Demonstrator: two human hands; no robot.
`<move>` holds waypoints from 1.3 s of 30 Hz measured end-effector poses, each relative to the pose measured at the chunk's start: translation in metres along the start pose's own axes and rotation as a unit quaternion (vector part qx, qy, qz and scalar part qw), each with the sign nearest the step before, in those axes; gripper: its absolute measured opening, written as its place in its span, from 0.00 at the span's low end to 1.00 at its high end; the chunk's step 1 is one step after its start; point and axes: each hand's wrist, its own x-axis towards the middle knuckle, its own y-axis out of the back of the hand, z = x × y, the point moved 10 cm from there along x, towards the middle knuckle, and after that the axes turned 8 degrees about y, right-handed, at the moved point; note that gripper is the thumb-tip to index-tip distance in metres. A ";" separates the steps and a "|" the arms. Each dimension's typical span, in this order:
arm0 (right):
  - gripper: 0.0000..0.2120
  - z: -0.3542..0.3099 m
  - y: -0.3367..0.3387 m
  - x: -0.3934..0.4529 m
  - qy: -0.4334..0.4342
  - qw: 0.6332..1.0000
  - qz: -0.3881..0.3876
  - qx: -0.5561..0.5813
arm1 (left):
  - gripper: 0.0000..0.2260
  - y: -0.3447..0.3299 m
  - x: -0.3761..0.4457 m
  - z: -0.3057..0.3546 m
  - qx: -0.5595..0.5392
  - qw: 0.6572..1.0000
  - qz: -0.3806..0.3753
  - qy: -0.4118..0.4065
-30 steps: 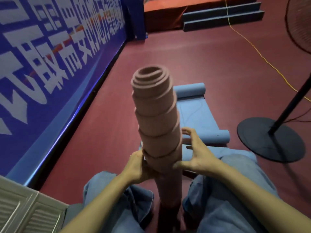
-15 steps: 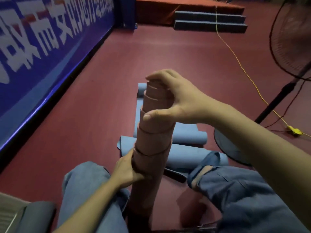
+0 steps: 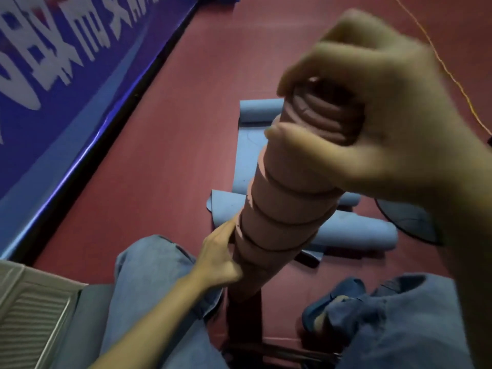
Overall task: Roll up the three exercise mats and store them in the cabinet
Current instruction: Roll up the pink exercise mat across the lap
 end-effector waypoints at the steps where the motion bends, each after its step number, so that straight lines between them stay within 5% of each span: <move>1: 0.20 -0.004 0.008 0.001 0.004 0.999 -0.011 -0.030 | 0.38 -0.003 0.003 0.008 -0.013 1.000 -0.001 -0.005; 10: 0.22 0.007 -0.051 -0.009 -0.072 0.996 -0.011 0.049 | 0.31 -0.040 -0.001 -0.006 -0.169 0.977 -0.019 0.129; 14: 0.24 0.008 -0.092 -0.024 -0.074 0.994 -0.071 0.023 | 0.14 -0.050 0.000 -0.035 -0.307 0.922 -0.057 0.231; 19: 0.27 0.040 -0.103 -0.024 -0.129 0.987 -0.095 0.017 | 0.25 -0.051 0.003 -0.028 -0.347 0.900 -0.057 0.259; 23: 0.33 0.065 -0.128 -0.038 -0.172 0.968 -0.170 0.065 | 0.16 -0.043 0.013 -0.022 -0.360 0.882 -0.039 0.300; 26: 0.37 0.080 -0.148 -0.062 -0.196 0.949 -0.225 0.098 | 0.22 -0.040 0.022 -0.016 -0.350 0.880 -0.041 0.319; 31: 0.46 0.104 -0.143 -0.075 -0.217 0.947 -0.228 0.067 | 0.46 -0.049 0.021 -0.006 -0.339 0.874 -0.047 0.346; 34: 0.47 0.104 -0.135 -0.076 -0.208 0.957 -0.186 0.079 | 0.33 -0.047 0.032 -0.010 -0.276 0.897 -0.044 0.342; 39: 0.32 0.092 -0.117 -0.066 -0.180 0.969 -0.159 0.057 | 0.21 0.001 0.053 0.043 -0.004 0.965 -0.018 0.263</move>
